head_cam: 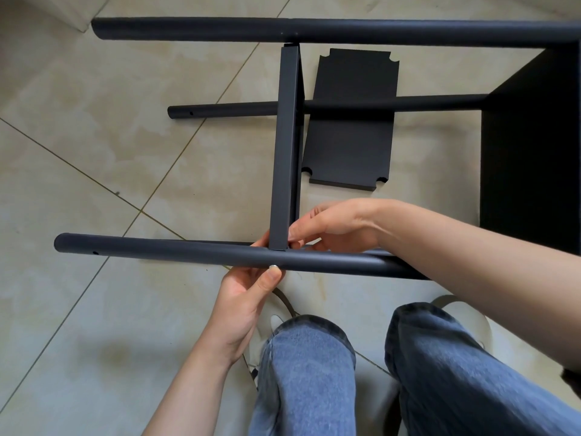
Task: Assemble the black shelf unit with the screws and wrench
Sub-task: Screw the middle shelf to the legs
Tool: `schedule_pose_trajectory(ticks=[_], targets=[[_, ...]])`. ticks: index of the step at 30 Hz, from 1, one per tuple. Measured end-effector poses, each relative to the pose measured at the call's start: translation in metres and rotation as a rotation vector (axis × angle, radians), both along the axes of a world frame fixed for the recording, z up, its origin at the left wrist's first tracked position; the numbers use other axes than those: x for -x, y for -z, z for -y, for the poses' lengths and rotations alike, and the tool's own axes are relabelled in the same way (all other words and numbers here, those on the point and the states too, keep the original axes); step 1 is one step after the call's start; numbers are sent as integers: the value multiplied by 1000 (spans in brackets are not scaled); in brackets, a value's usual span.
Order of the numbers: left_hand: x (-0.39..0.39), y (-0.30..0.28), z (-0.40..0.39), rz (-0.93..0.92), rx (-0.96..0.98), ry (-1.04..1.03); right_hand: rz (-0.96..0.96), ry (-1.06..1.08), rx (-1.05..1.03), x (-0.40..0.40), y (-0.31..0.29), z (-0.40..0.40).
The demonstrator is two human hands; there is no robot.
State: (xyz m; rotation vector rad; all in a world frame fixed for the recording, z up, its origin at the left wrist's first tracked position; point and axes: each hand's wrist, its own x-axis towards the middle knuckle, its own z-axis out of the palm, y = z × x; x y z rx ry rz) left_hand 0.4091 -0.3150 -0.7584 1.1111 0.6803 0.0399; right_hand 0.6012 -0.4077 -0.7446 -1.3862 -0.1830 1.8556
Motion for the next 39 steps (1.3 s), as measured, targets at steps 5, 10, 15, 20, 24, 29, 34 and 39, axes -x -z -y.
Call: schedule_pose_trajectory(ticks=[5, 10, 15, 20, 24, 29, 34, 39], targets=[[1, 2, 0, -25, -8, -13, 4, 7, -15, 0, 2, 1], [1, 0, -1, -50, -20, -1, -24, -24, -13, 0, 2, -2], [1, -3, 0, -63, -11, -6, 30, -11, 4, 1, 1, -6], [2, 1, 0, -81, -14, -39, 74, -10, -8, -1, 0, -5], [1, -1, 0, -64, -19, -27, 146, -51, 22, 3, 0, -7], [2, -6, 8, -86, -78, -91, 183, -57, 10, 5, 2, -7], [5, -23, 29, -334, -482, -465, 189, -53, -31, 5, 4, -6], [3, -37, 18, -300, -1102, -352, 192, -54, -40, 5, 7, -5]])
